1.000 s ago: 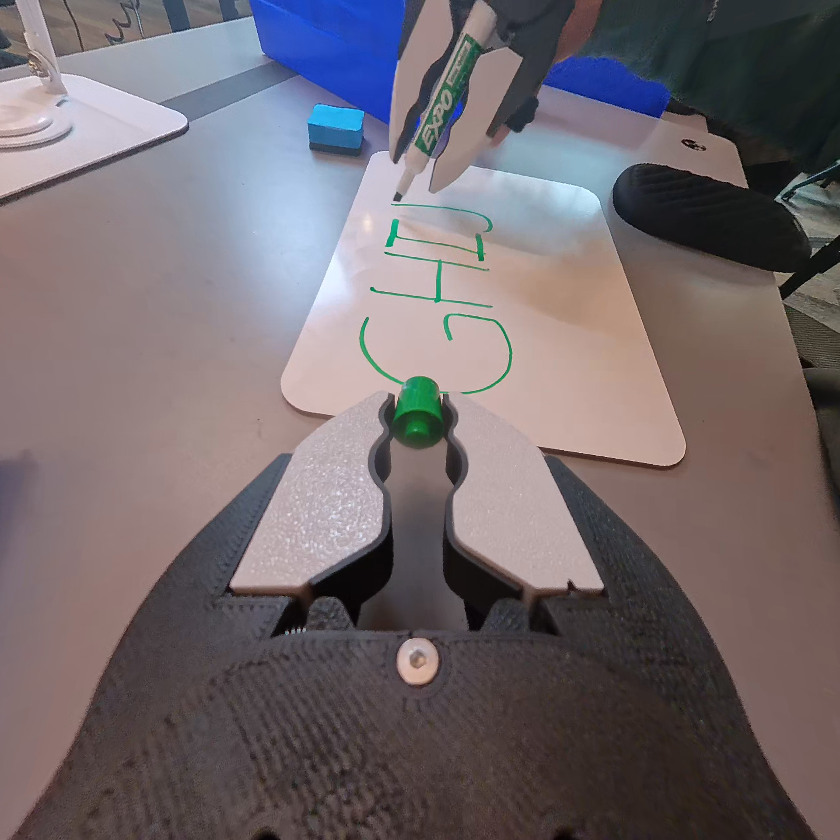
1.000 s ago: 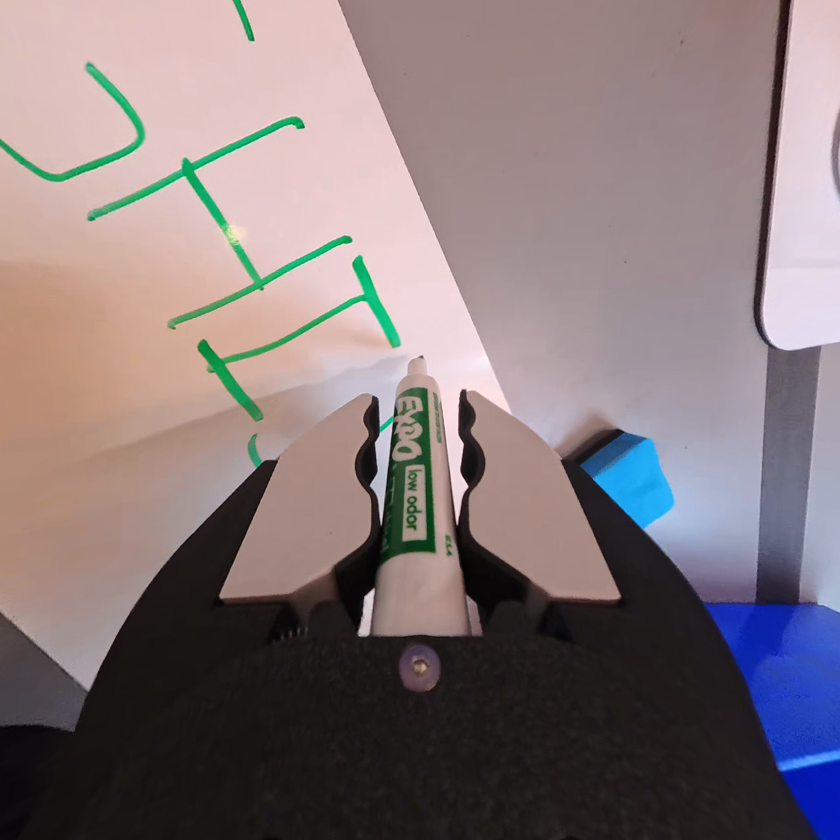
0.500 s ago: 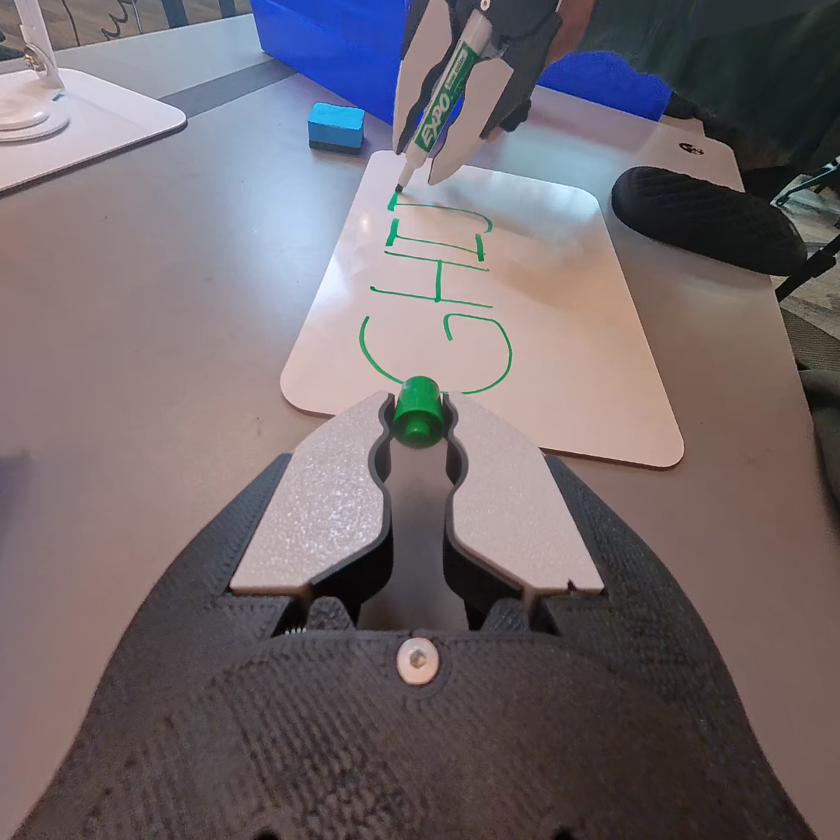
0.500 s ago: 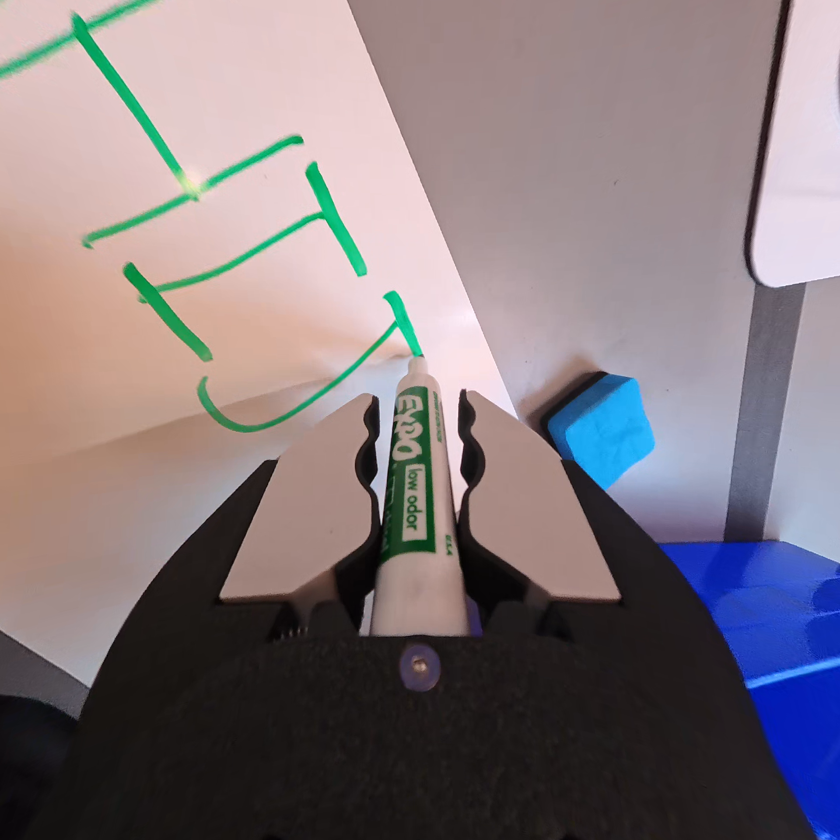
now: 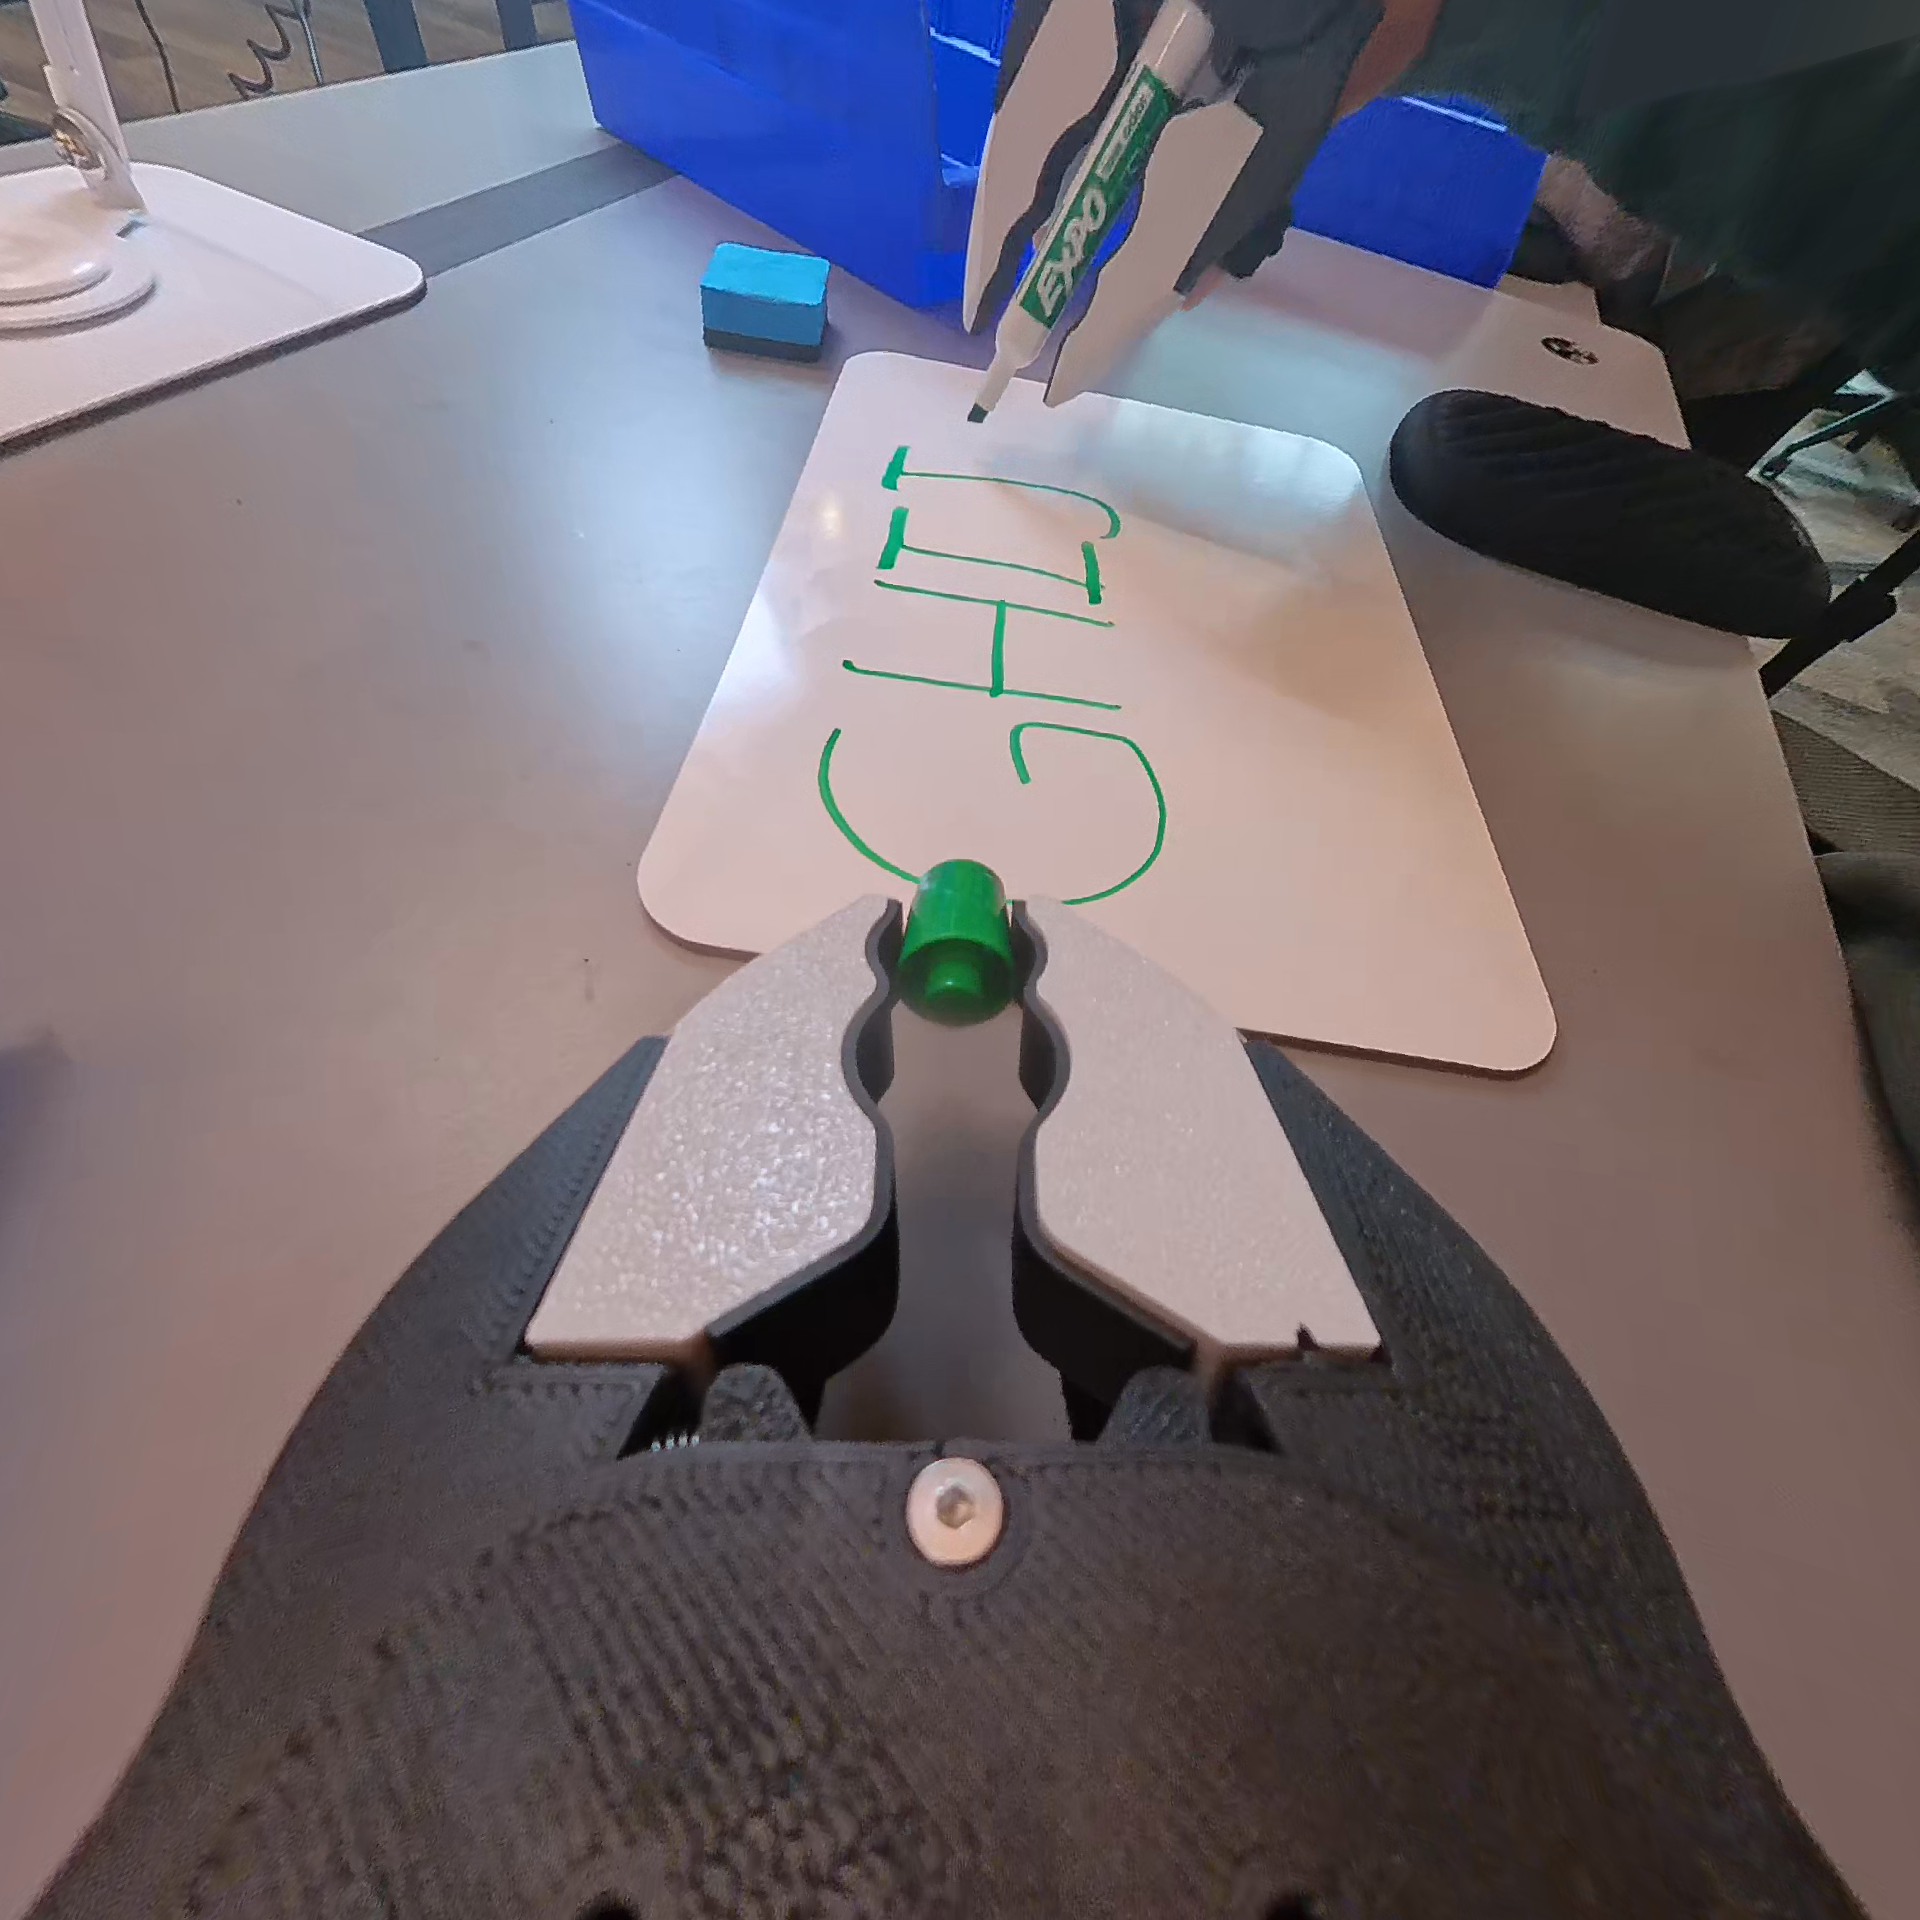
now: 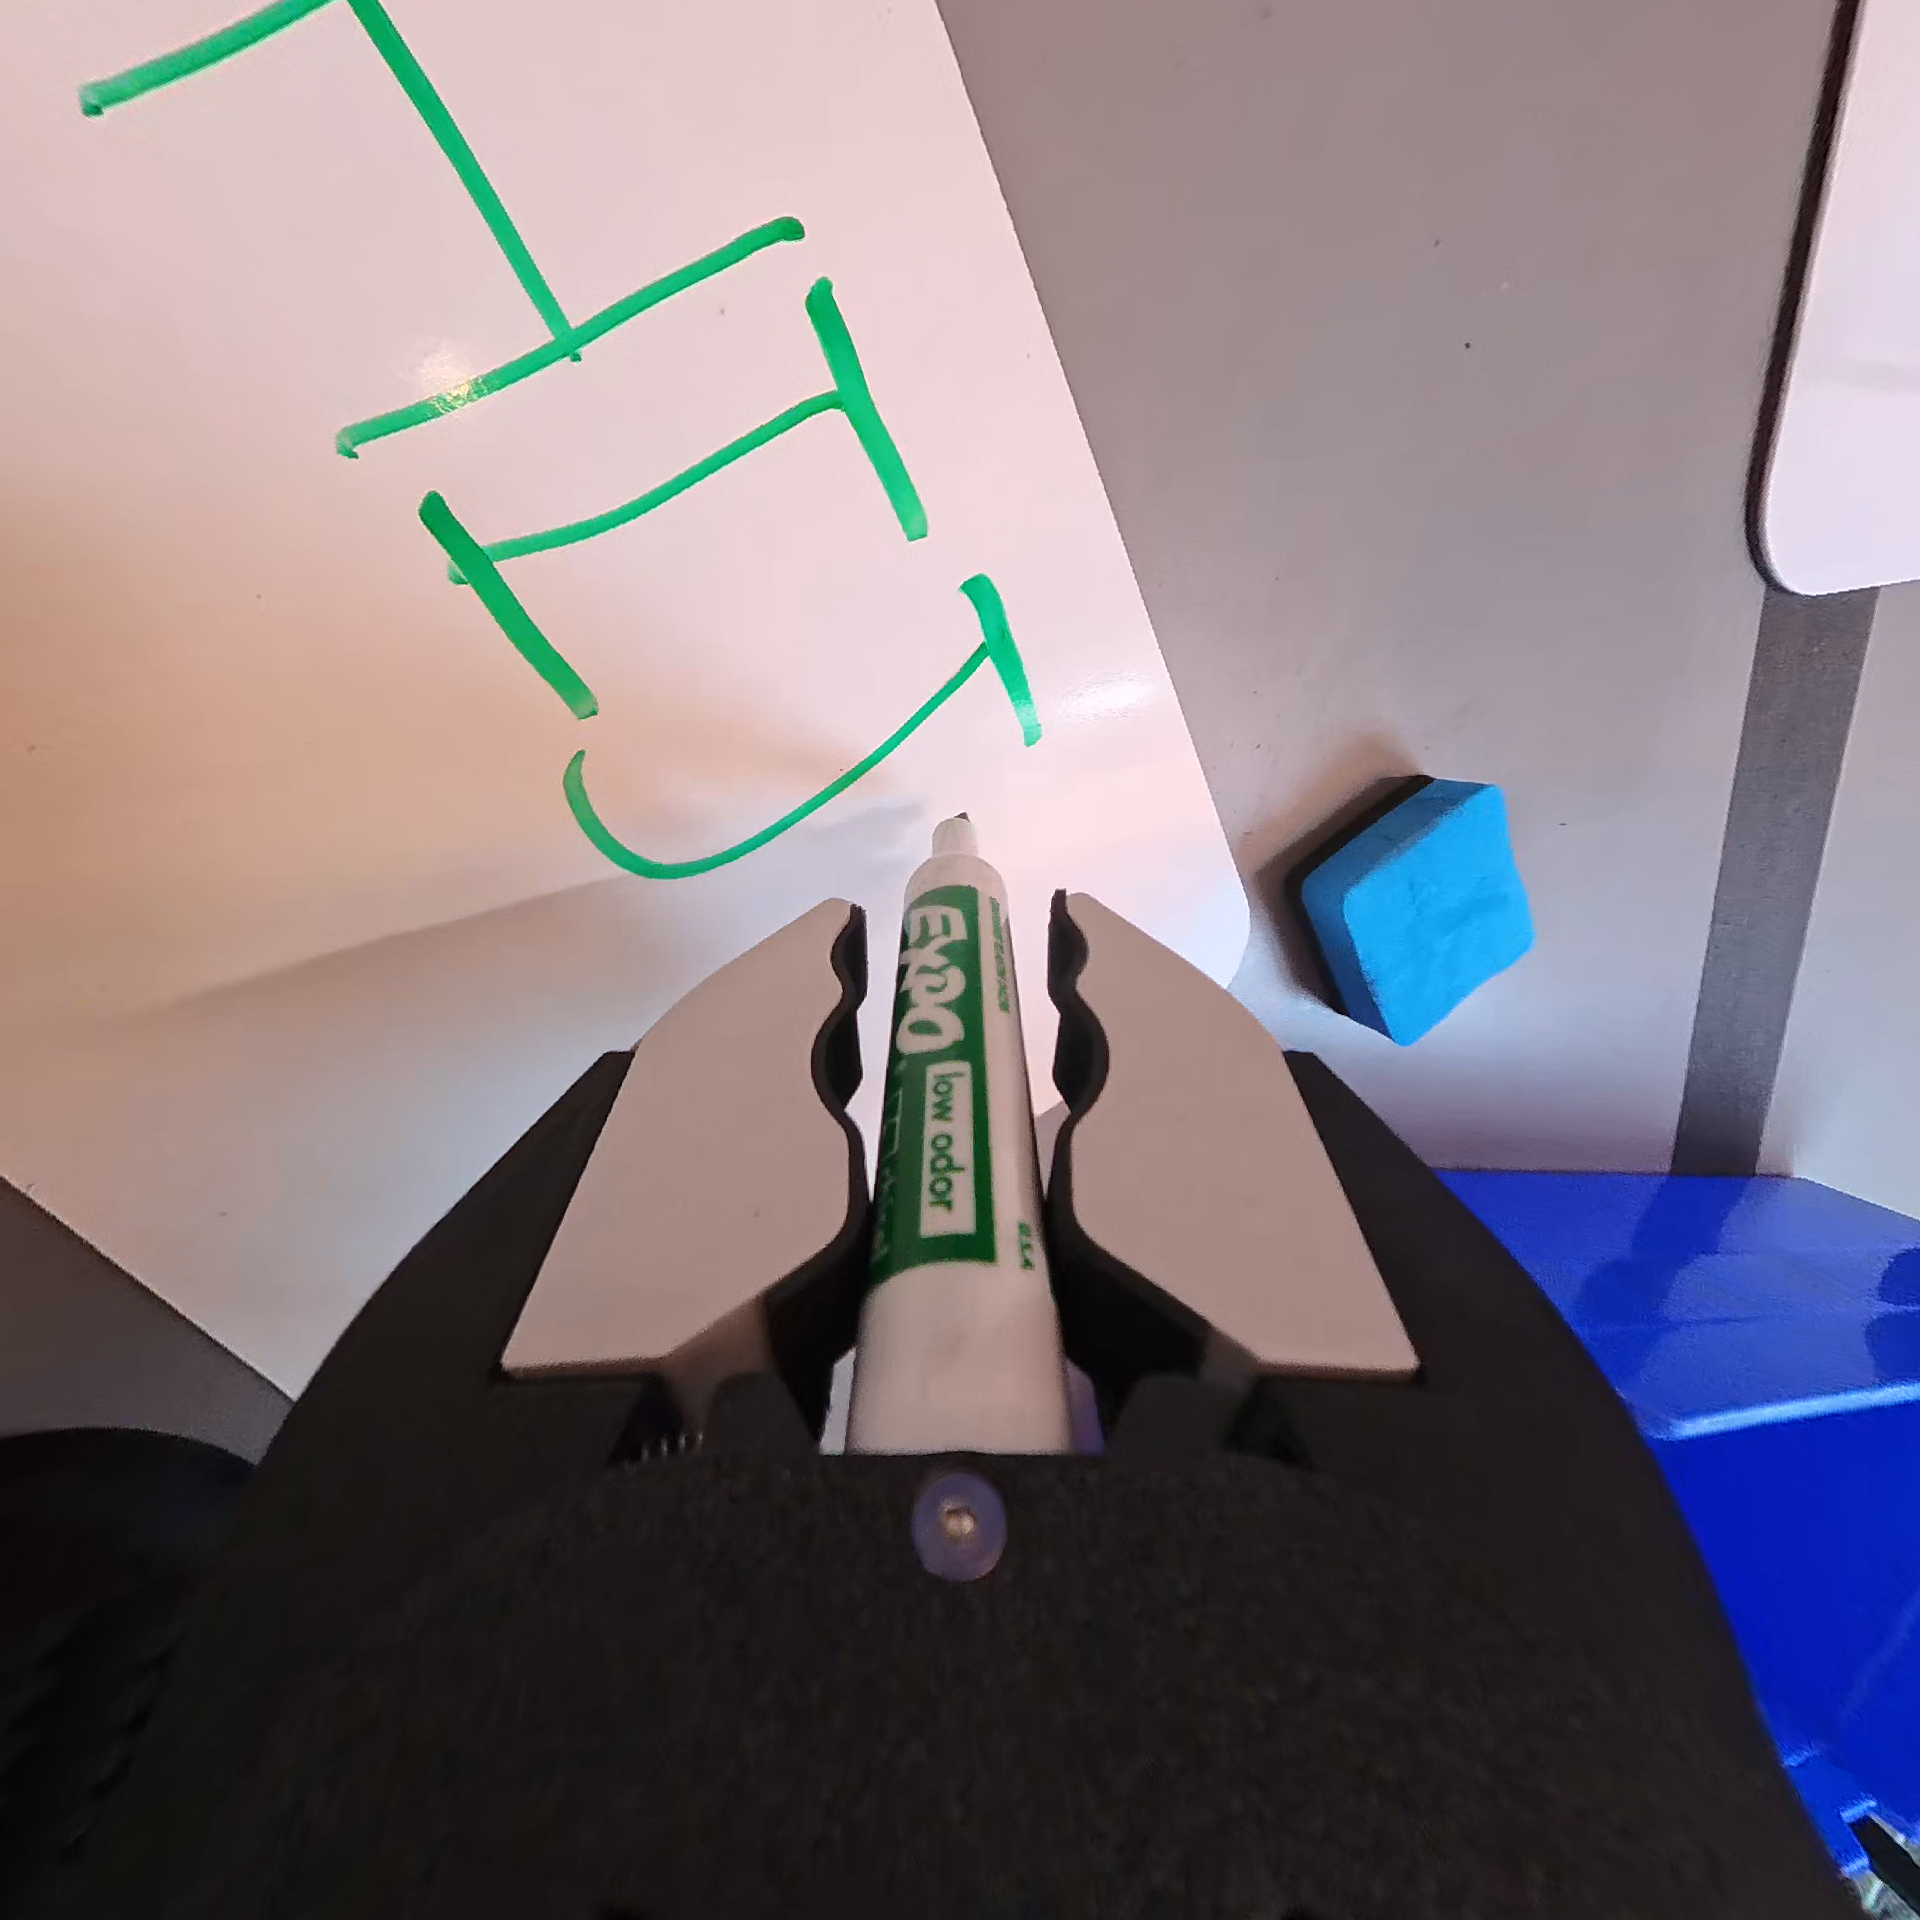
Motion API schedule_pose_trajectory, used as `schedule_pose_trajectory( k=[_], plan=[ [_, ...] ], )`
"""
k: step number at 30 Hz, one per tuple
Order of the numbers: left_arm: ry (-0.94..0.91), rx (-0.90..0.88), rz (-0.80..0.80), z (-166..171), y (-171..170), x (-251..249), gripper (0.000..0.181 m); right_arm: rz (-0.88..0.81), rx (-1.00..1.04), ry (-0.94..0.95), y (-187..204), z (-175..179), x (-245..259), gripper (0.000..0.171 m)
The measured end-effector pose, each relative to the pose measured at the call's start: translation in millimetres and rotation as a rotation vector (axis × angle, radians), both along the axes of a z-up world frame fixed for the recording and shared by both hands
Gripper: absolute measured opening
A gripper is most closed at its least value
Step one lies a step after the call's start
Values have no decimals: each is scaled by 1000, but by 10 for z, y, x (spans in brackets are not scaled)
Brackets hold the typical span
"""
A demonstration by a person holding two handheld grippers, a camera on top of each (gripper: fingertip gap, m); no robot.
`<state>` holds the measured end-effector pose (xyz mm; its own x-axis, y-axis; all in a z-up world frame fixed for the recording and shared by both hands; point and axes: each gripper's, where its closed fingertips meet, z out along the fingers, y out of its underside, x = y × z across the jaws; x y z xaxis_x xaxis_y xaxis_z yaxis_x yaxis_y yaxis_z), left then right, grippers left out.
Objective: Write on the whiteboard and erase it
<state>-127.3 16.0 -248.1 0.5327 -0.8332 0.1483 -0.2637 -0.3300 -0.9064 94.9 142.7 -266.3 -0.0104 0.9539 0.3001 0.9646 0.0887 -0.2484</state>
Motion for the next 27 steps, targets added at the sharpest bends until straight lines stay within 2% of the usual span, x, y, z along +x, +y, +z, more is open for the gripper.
schedule_pose_trajectory(
  k=[6, 27],
  plan=[
    [-52, 61, -4, 148, -4, -2, 19, 19, 5, -32, 26, -6, -35, 34],
    [-68, 110, 3, 226, 24, -24, 19, 31, -6, -19, 81, -25, -118, 34]
  ],
)
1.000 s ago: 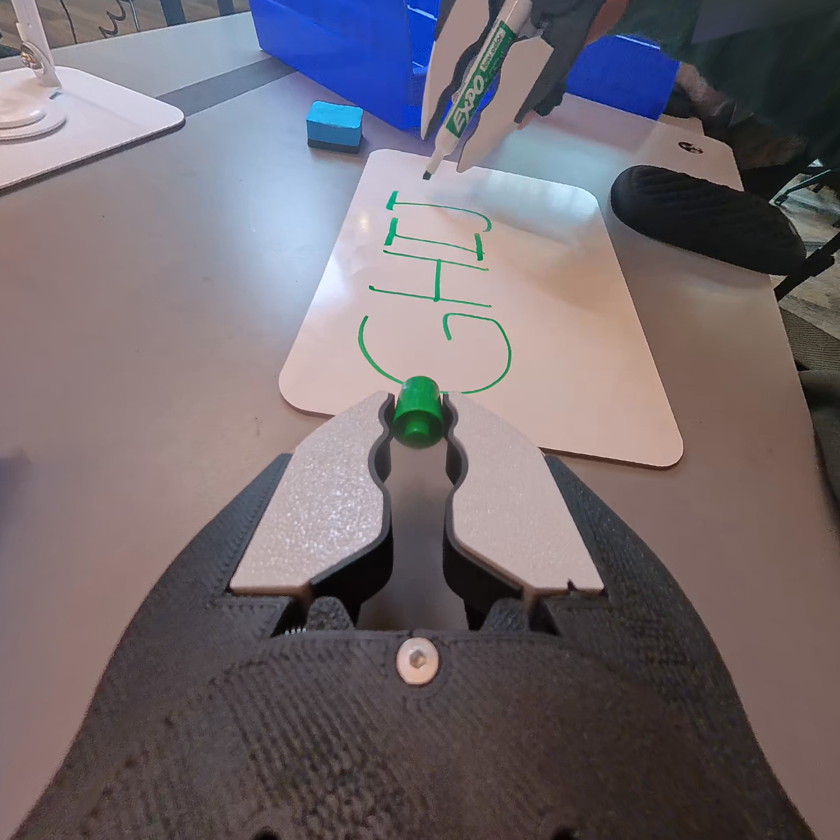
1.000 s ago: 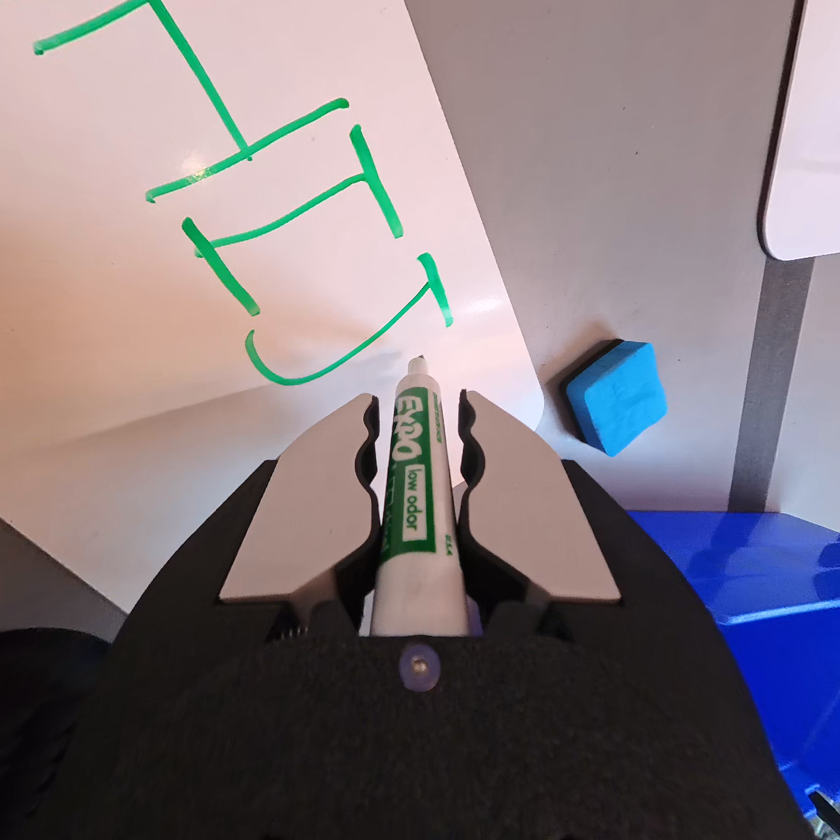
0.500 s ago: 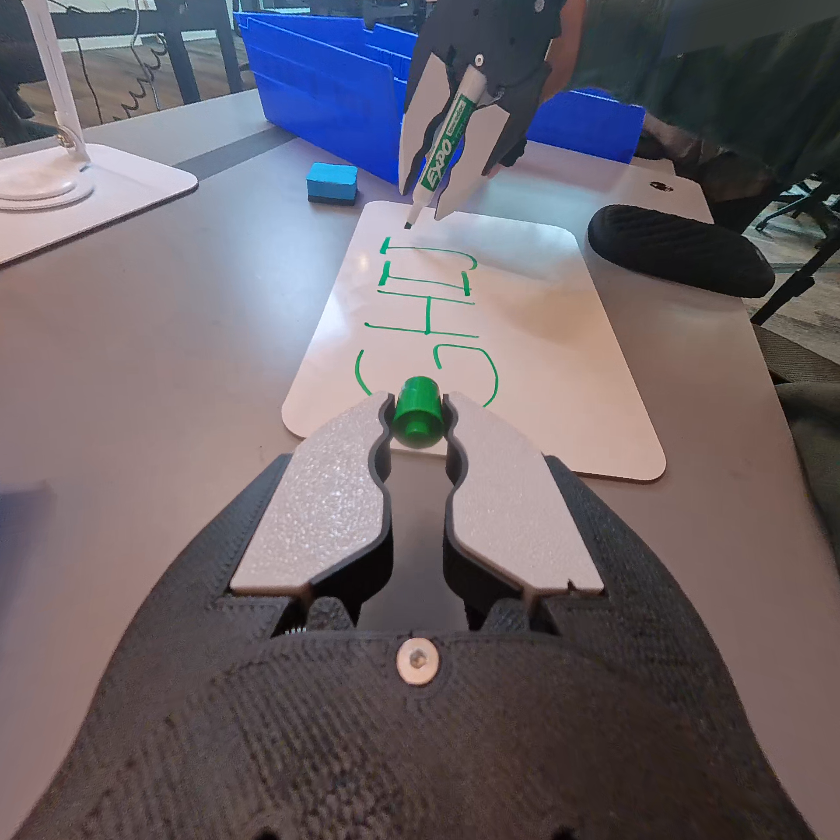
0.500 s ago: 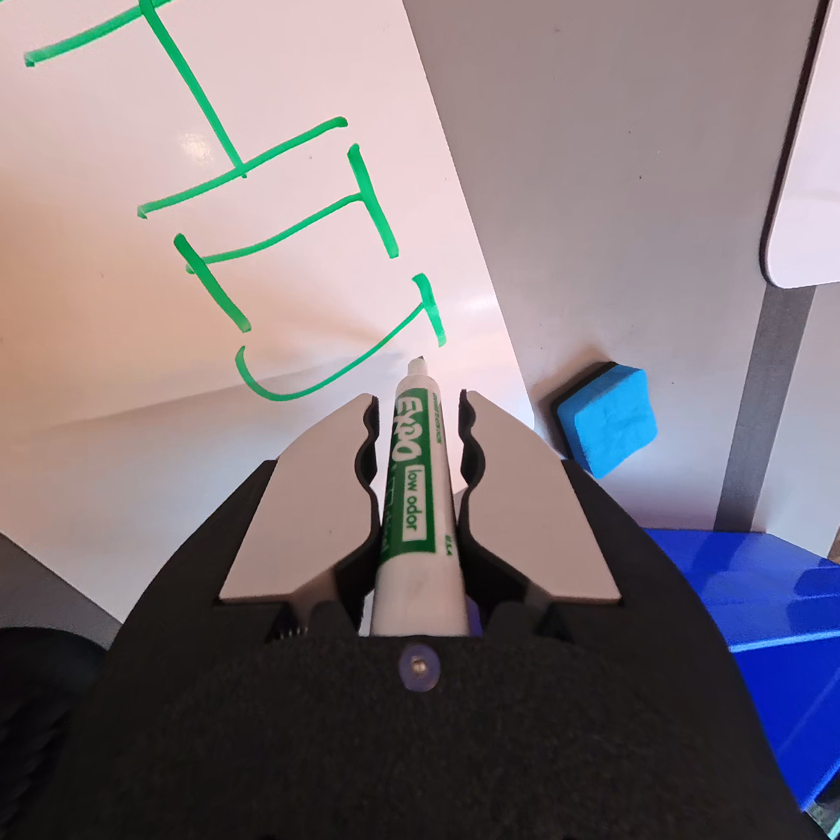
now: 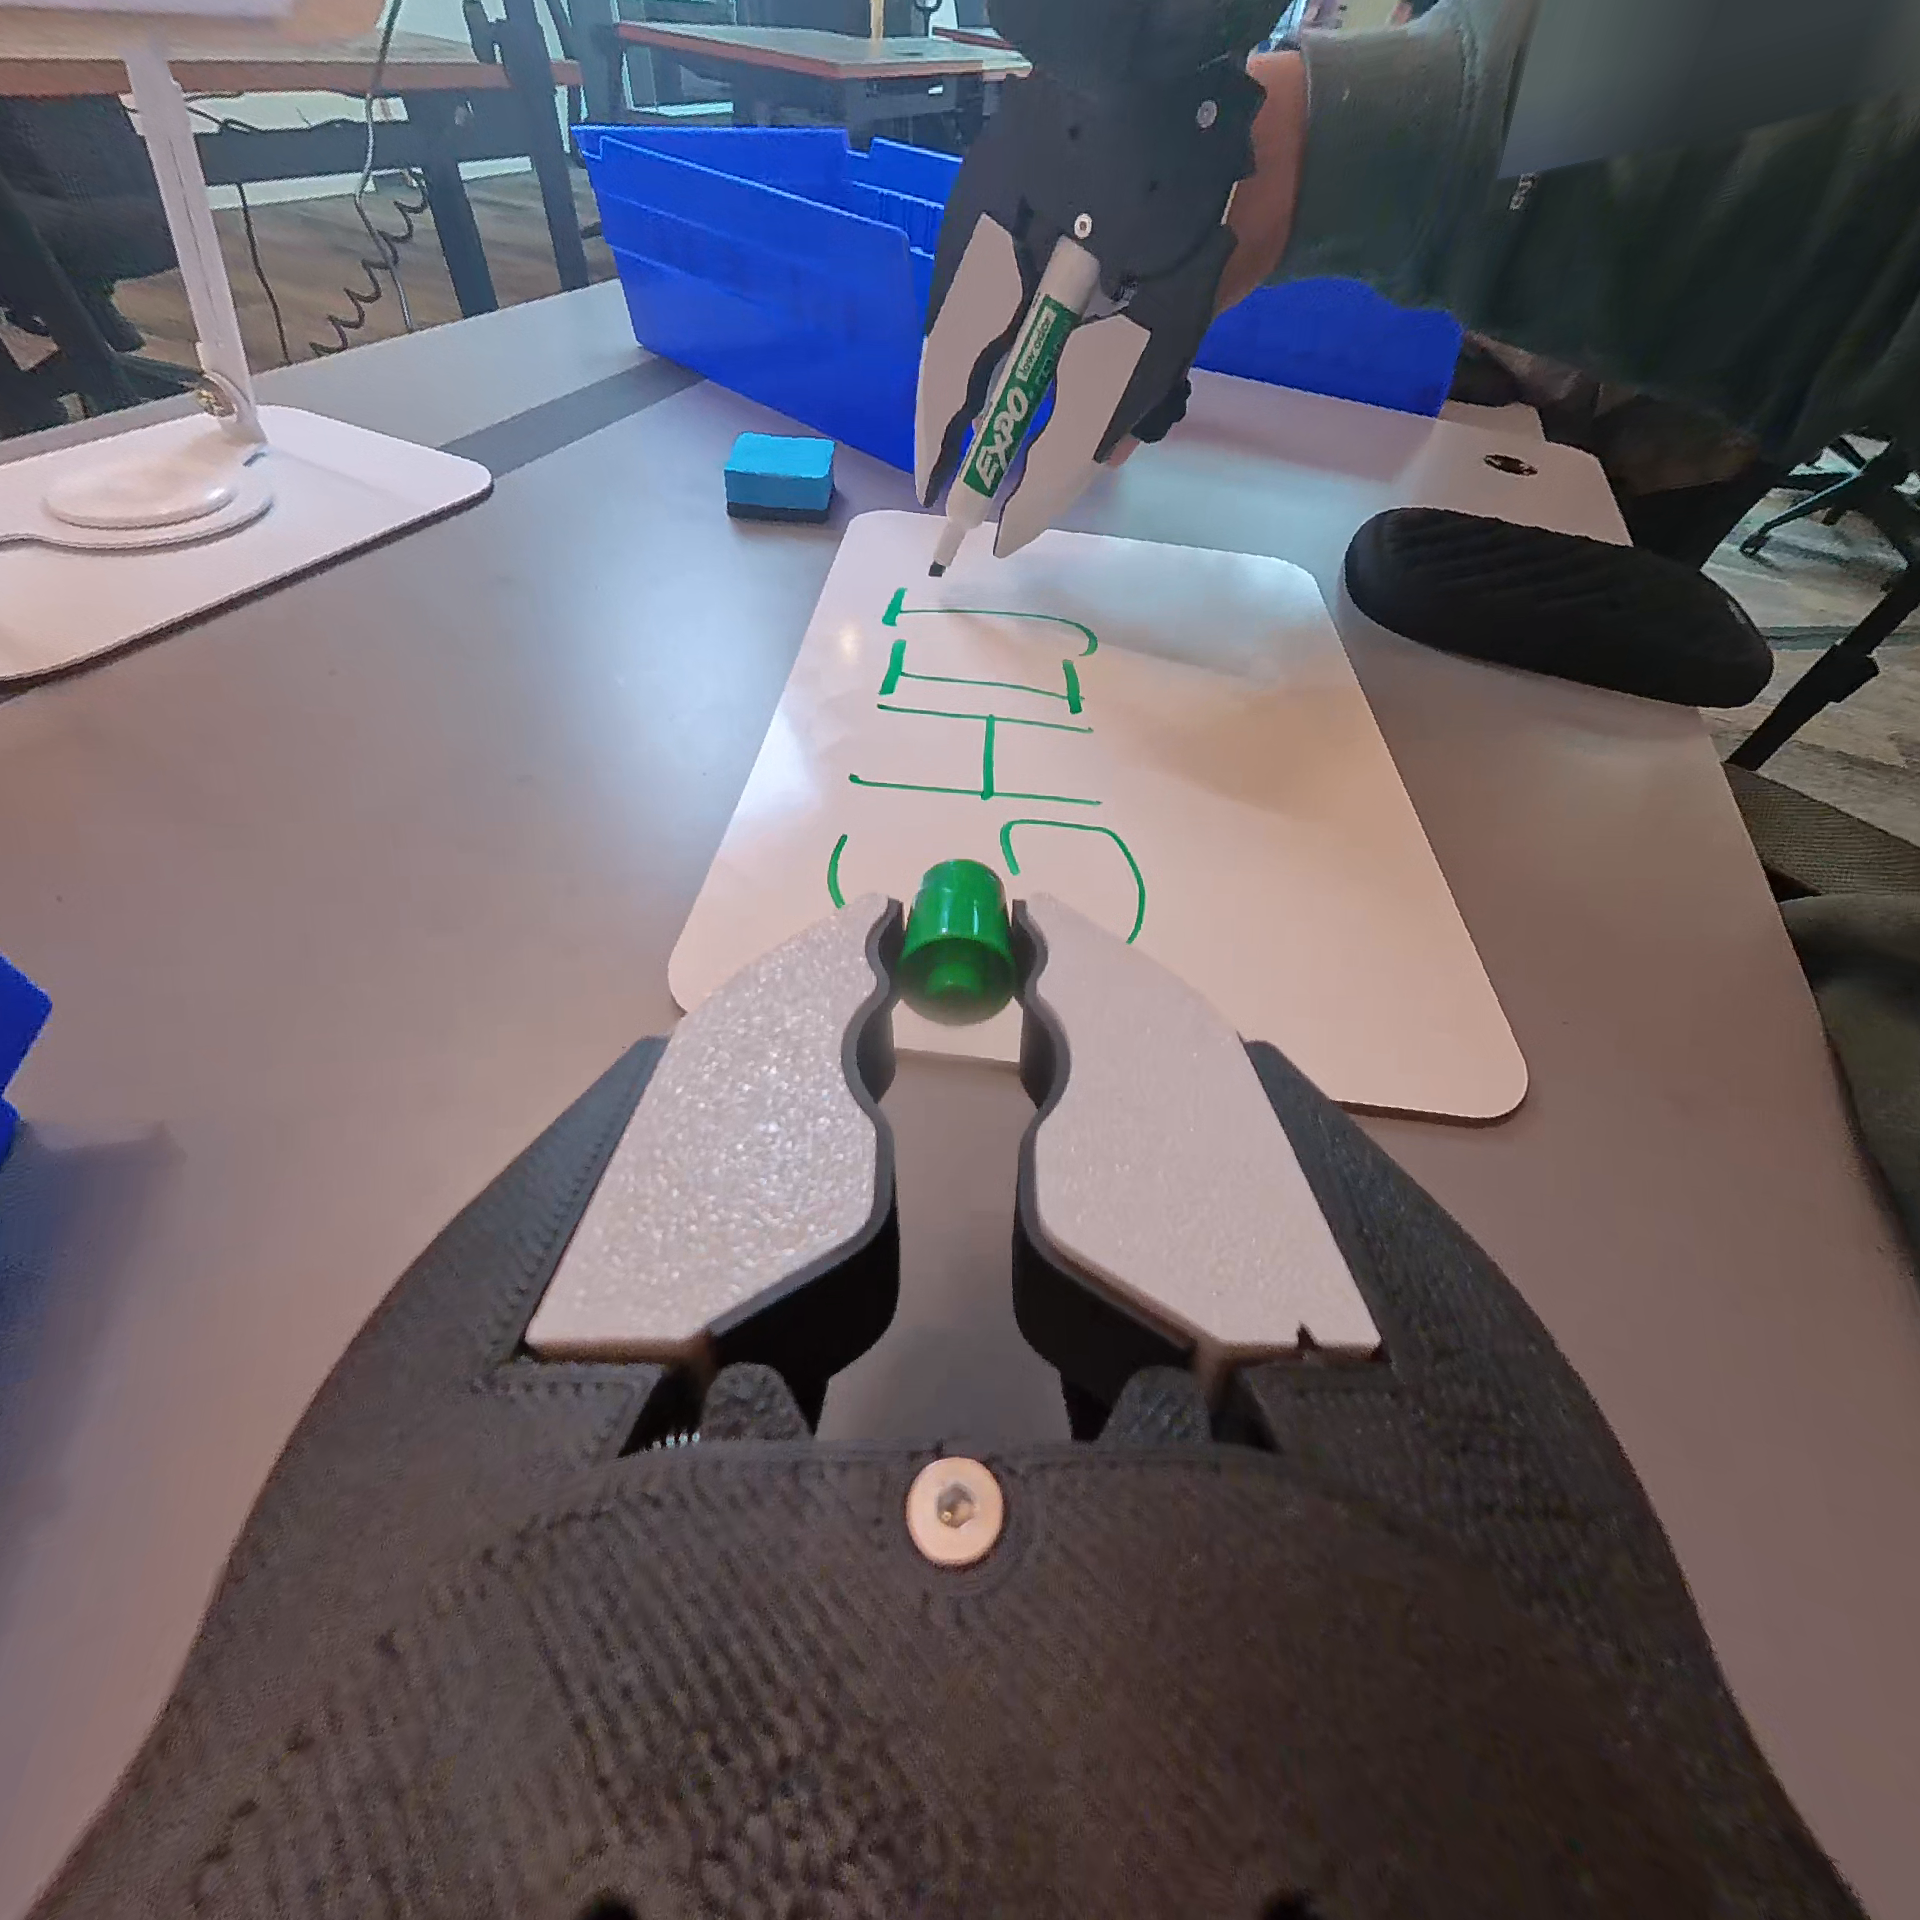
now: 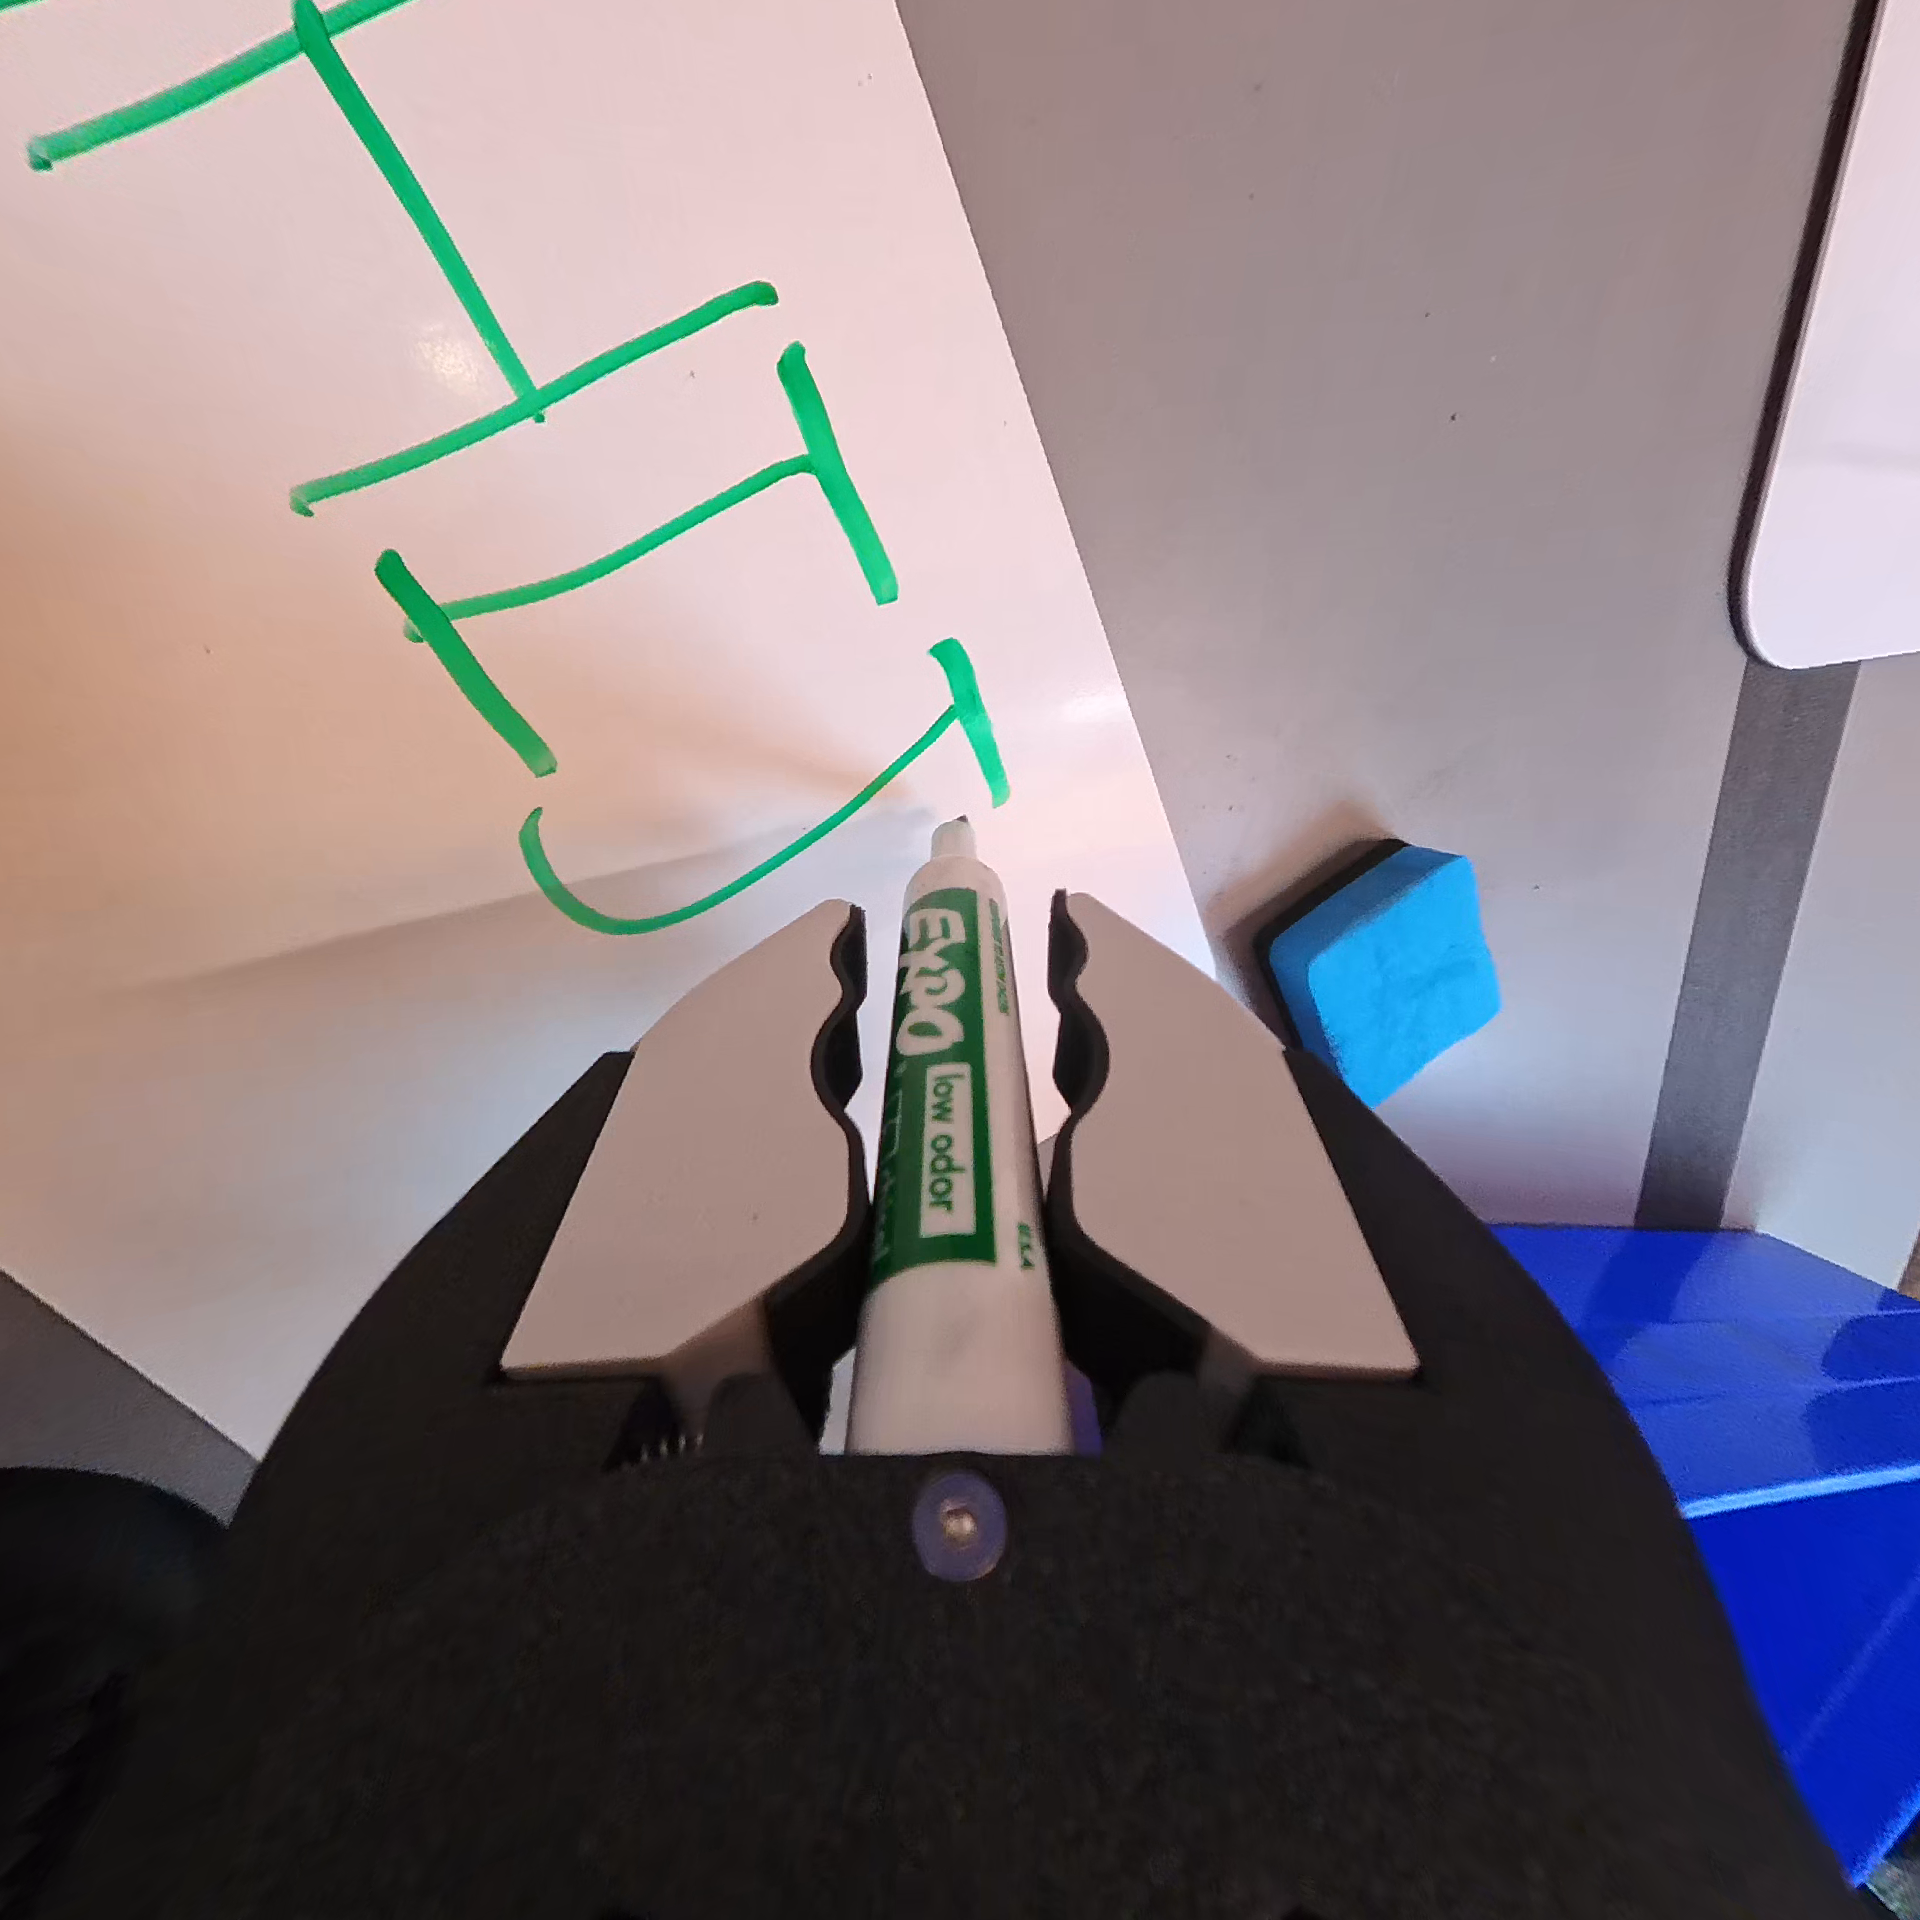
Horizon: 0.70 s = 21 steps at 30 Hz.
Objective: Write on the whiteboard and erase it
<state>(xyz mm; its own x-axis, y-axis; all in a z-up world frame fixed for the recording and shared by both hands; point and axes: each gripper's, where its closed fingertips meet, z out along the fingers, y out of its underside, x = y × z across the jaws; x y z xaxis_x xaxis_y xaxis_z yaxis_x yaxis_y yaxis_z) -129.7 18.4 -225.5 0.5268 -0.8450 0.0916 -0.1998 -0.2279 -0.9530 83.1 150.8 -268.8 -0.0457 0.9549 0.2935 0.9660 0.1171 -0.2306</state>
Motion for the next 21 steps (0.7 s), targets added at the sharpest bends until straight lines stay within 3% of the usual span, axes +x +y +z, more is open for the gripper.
schedule_pose_trajectory(
  k=[21],
  plan=[
    [45, -27, -18, -96, -10, 14, 19, -8, -24, -72, 21, -84, 59, 34]
  ],
)
